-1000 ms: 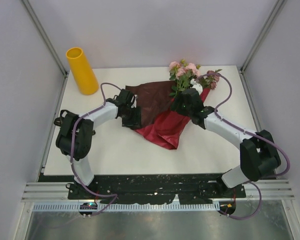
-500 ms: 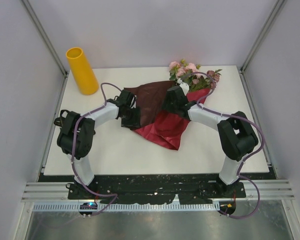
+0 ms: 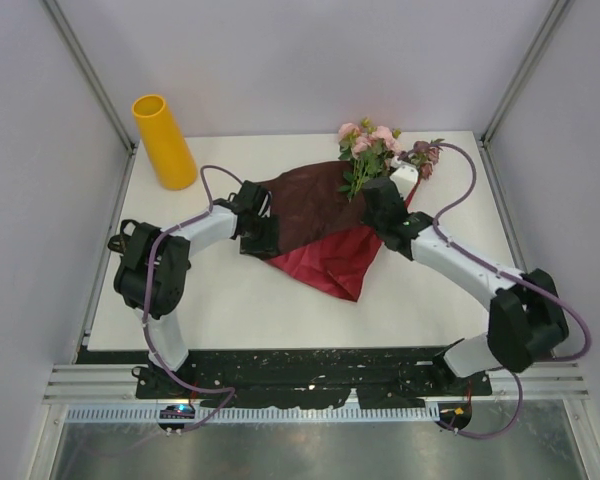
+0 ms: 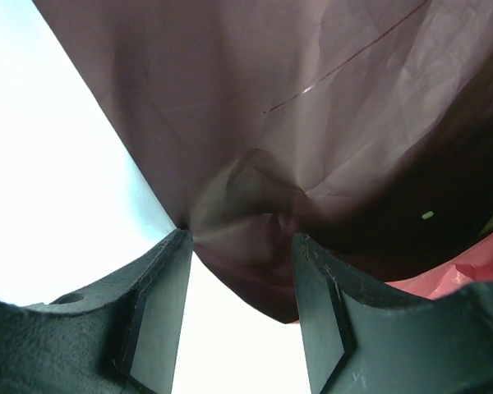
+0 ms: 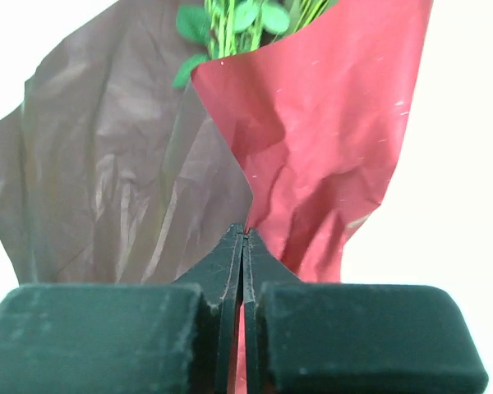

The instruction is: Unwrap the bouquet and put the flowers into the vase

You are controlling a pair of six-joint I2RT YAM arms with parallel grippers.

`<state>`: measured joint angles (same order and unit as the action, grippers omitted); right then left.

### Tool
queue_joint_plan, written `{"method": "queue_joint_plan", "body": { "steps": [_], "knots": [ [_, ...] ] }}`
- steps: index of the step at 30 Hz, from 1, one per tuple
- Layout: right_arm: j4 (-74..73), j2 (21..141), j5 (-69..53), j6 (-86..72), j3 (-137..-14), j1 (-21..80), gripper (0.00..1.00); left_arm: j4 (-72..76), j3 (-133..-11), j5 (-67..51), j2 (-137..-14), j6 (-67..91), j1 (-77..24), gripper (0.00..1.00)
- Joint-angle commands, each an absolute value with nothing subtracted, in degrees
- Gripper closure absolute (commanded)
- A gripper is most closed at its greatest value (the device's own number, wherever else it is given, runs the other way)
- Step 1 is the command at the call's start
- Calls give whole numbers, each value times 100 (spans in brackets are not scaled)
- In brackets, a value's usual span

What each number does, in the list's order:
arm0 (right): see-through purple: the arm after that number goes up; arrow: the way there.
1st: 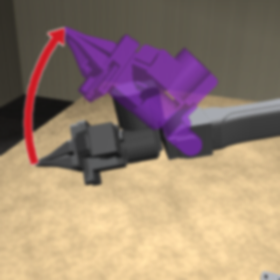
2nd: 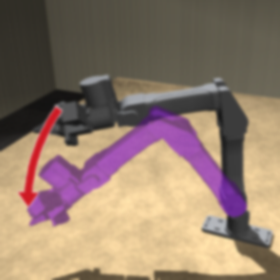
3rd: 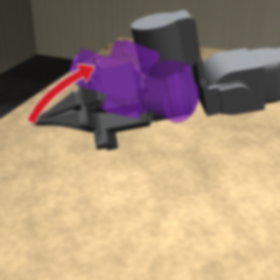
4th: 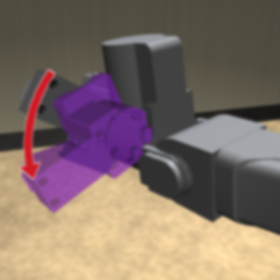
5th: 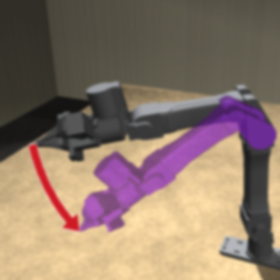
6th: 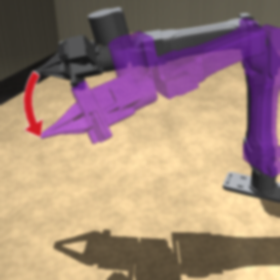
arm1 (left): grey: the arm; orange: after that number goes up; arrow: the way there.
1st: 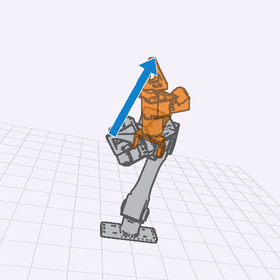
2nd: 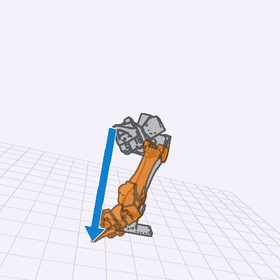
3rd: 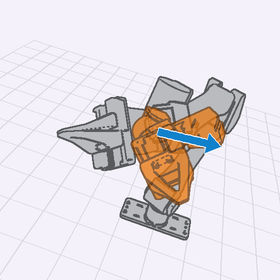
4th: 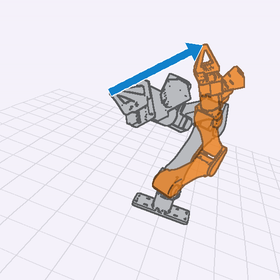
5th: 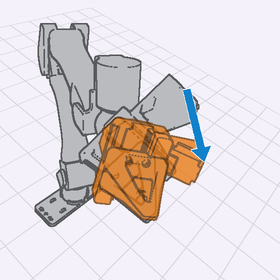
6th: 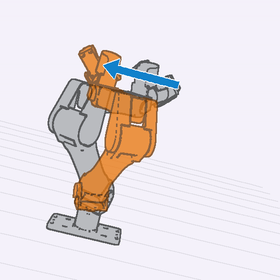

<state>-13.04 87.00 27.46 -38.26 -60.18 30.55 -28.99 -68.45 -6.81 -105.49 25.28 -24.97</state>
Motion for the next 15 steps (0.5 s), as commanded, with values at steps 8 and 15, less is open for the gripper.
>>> {"method": "queue_joint_plan", "body": {
  "steps": [8,15],
  "knots": [
    [-2239,6787,3867,-3743,-4958,2472,95,-2786,-6855,-580,-10547,2549,-2452,44],
    [-2934,5538,3893,-4235,-4053,1302,95,-2804,-6812,-475,-10591,2549,-2435,44]
  ]
}}
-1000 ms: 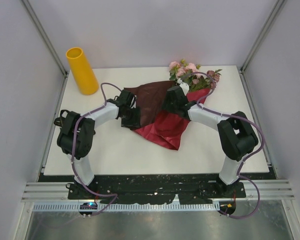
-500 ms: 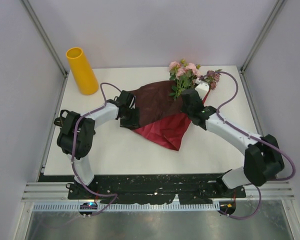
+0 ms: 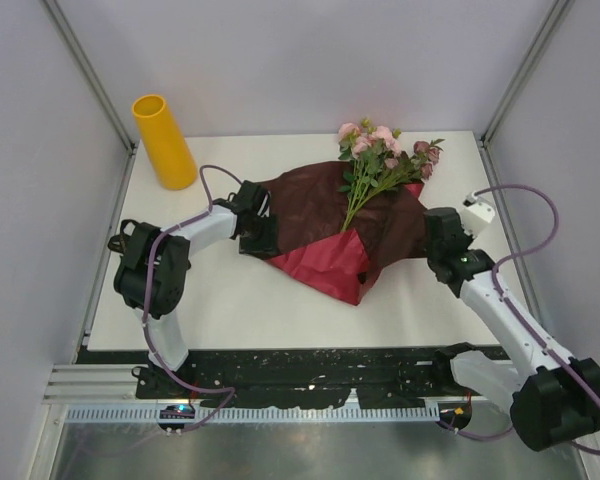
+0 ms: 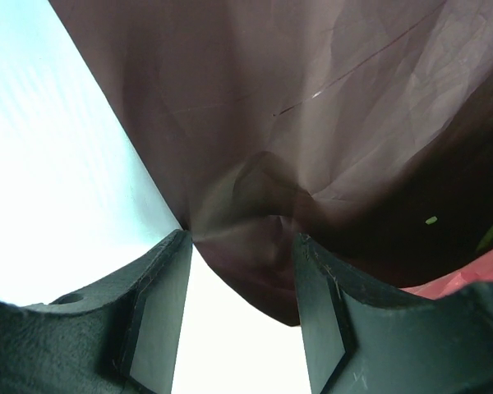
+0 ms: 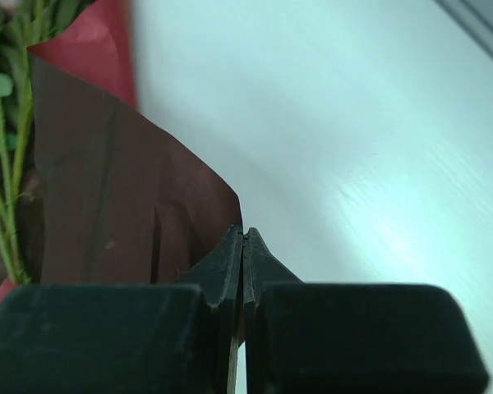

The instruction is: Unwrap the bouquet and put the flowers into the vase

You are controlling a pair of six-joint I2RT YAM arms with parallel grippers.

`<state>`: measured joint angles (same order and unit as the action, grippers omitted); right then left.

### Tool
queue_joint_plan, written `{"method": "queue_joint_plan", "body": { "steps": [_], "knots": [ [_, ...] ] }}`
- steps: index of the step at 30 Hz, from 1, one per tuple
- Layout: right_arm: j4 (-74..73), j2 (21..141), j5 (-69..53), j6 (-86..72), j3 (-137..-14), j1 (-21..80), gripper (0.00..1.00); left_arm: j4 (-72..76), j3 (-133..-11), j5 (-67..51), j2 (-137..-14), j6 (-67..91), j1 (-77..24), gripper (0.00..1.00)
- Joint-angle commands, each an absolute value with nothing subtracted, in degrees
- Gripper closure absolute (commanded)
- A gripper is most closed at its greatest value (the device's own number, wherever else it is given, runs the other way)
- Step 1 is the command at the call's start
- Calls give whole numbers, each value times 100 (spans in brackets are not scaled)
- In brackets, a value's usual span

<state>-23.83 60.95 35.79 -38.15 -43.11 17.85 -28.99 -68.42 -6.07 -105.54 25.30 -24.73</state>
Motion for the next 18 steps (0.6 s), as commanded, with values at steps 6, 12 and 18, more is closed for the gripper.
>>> {"method": "queue_joint_plan", "body": {
  "steps": [6,12,18],
  "knots": [
    [-3612,5133,4297,-4867,-3508,1038,95,-2716,-6732,-510,-10626,2566,-2443,44],
    [-4823,4914,5026,-5816,-3611,607,95,-2768,-6750,-475,-10609,2549,-2443,44],
    [-5062,4421,5905,-5398,-4279,571,69,-2786,-6776,-466,-10556,2557,-2435,43]
  ]
}}
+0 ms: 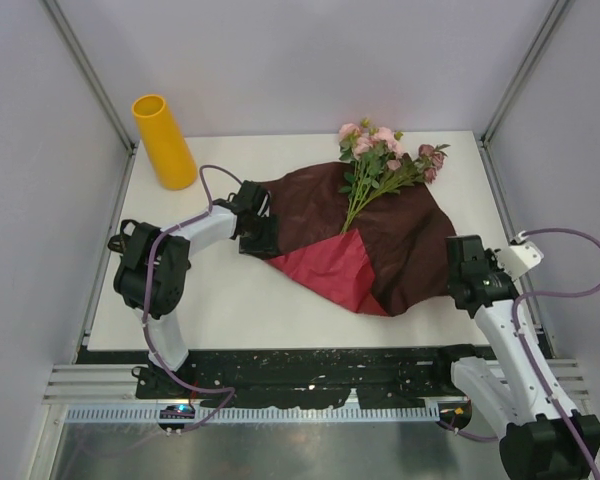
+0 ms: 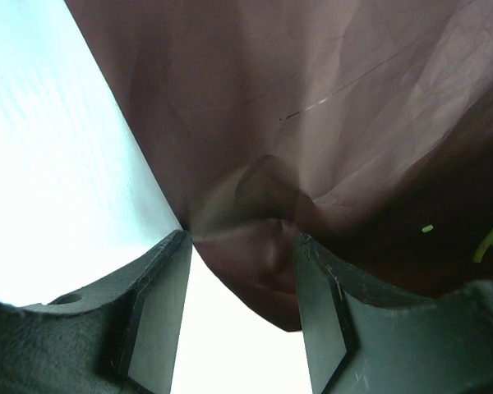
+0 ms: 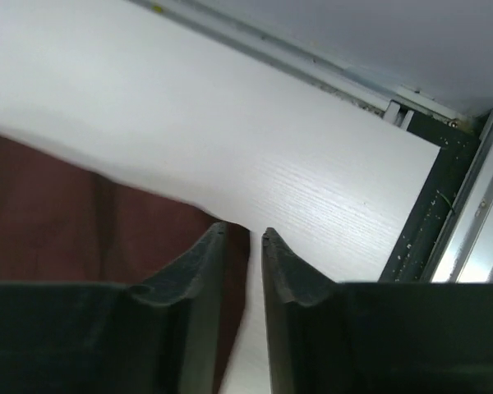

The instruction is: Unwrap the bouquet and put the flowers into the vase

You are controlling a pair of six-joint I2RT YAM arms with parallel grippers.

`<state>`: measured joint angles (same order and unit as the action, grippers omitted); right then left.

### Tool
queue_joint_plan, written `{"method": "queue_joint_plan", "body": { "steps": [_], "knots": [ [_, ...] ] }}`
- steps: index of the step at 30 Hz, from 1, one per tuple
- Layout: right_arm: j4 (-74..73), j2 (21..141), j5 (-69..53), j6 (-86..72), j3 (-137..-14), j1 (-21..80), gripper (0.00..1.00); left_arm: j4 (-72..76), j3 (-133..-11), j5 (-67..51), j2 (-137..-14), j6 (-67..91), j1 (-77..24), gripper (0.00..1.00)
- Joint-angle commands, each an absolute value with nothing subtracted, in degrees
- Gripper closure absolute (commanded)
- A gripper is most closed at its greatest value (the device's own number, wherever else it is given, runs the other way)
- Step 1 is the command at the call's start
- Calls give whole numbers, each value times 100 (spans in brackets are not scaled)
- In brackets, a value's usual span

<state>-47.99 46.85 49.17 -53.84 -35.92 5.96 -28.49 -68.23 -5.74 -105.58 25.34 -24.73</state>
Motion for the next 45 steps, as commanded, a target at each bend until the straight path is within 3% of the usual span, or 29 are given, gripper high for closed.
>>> {"method": "queue_joint_plan", "body": {
  "steps": [1,3,6,8,11,15,26,35,38,45],
  "knots": [
    [-5062,4403,5932,-5196,-4385,571,55,-2786,-6776,-483,-10556,2575,-2443,43],
    [-4932,4377,5819,-4619,-4788,571,43,-2769,-6768,-501,-10547,2593,-2443,43],
    [-3854,4307,4324,-3150,-5001,571,39,-2760,-6776,-519,-10547,2602,-2452,43],
    [-3516,4420,3075,-2506,-5115,571,44,-2760,-6785,-519,-10547,2610,-2443,43],
    [-3150,4701,1126,-2663,-5204,589,47,-2760,-6803,-536,-10556,2610,-2435,43],
    [-2420,5273,-586,-3330,-4713,589,50,-2821,-6847,-527,-10538,2610,-2443,43],
    [-2180,6205,974,-4377,-3104,88,52,-2953,-6935,-396,-10670,2610,-2417,42],
    [-2092,6750,1591,-4158,-2909,-659,48,-2962,-6935,-334,-10661,2628,-2364,42],
    [-2074,6593,1189,-3833,-3181,-659,47,-3111,-7057,-351,-10635,2619,-2347,42],
    [-1496,5213,-1059,-2559,-3481,-475,46,-3296,-7137,-352,-9661,2689,-2355,41]
  ]
}}
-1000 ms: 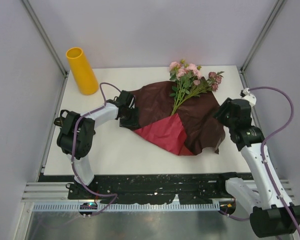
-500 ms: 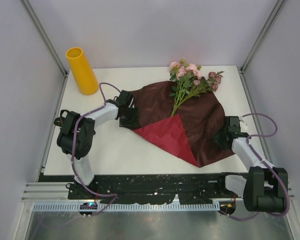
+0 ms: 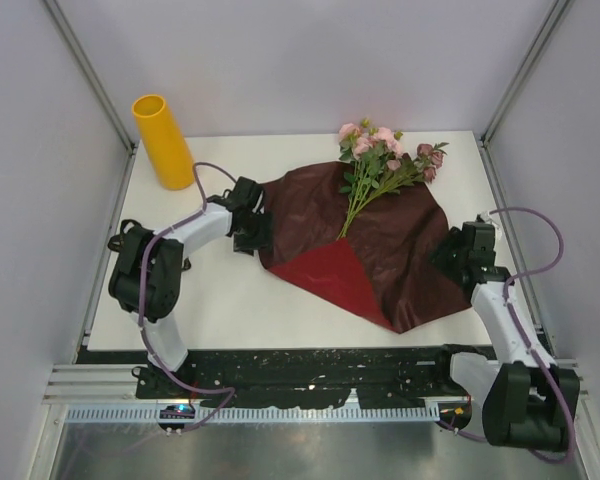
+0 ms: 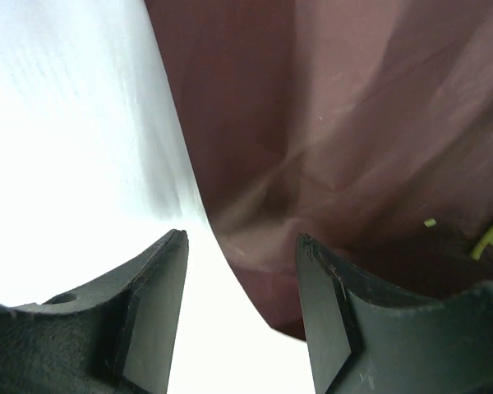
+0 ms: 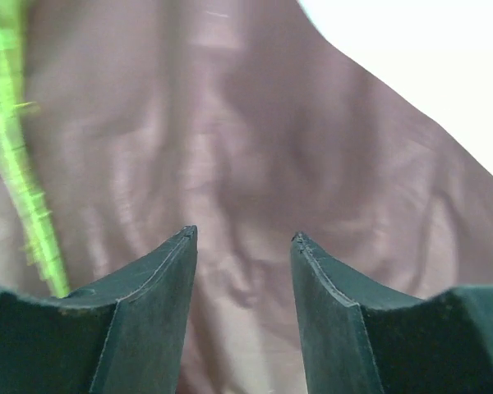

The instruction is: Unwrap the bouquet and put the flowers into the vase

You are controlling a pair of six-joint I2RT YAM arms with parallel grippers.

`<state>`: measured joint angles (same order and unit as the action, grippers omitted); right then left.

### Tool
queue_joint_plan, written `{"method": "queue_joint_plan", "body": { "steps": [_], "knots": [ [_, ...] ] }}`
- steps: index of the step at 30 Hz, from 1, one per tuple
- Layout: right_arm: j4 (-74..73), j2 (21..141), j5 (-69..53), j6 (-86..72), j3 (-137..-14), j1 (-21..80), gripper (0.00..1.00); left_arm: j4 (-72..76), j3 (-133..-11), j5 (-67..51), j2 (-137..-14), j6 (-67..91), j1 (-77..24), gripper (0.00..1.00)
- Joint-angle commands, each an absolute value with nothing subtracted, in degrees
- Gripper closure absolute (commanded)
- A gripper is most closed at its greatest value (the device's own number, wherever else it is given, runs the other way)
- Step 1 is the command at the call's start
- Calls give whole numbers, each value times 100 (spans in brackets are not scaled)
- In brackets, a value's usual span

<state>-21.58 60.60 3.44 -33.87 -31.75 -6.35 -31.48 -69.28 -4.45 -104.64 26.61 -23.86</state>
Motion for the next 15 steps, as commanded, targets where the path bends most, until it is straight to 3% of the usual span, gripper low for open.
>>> {"method": "queue_joint_plan", "body": {
  "steps": [1,6,12,15],
  "knots": [
    [-1320,5021,-1203,-2471,-3498,-405,45,-3331,-7163,-334,-9503,2689,-2355,41],
    [-661,5334,-1670,-2514,-3630,270,46,-3384,-7234,-605,-8878,2628,-2355,41],
    [-185,7037,-2003,-2049,-4025,1185,46,-3340,-6918,-817,-8149,2461,-2355,40],
    [156,7321,-2179,-2048,-4052,1432,47,-3550,-6882,-852,-7920,2277,-2355,40]
  ]
}}
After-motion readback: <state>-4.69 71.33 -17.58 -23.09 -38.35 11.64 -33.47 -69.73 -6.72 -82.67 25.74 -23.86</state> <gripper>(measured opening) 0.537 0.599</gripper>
